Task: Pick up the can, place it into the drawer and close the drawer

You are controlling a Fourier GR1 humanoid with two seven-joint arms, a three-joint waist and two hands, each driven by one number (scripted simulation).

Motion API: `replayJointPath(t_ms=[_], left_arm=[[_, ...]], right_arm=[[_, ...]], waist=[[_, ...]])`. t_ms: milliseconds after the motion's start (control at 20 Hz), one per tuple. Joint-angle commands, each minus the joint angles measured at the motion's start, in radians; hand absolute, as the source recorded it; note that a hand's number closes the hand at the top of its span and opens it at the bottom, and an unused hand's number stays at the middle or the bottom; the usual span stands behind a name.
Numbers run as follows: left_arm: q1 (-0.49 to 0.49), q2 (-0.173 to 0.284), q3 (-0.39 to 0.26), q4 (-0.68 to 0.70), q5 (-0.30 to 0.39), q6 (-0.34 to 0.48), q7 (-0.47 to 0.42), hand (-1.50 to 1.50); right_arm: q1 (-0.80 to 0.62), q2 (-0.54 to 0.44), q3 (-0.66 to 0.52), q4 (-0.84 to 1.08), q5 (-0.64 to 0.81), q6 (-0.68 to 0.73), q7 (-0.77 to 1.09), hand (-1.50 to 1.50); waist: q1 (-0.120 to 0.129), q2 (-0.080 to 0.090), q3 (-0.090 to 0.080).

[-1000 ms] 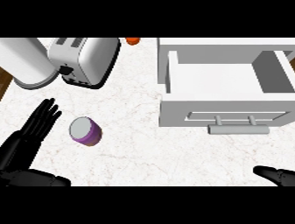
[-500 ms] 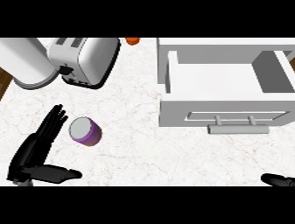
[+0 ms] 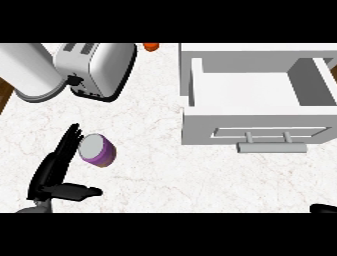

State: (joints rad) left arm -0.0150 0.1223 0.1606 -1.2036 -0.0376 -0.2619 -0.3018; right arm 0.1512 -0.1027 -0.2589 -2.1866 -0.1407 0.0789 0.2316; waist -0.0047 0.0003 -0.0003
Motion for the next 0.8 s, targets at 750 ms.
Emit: replayJointPath(t_ms=[750], left_arm=[[-0.347,0.060,0.070,0.790,-0.075,0.067,-0.434,-1.50]], right_arm=[[-0.012,0.041,0.014,-0.038,0.055,0.015,0.026,-1.50]], waist=[[-0.007,0.003,-0.001]])
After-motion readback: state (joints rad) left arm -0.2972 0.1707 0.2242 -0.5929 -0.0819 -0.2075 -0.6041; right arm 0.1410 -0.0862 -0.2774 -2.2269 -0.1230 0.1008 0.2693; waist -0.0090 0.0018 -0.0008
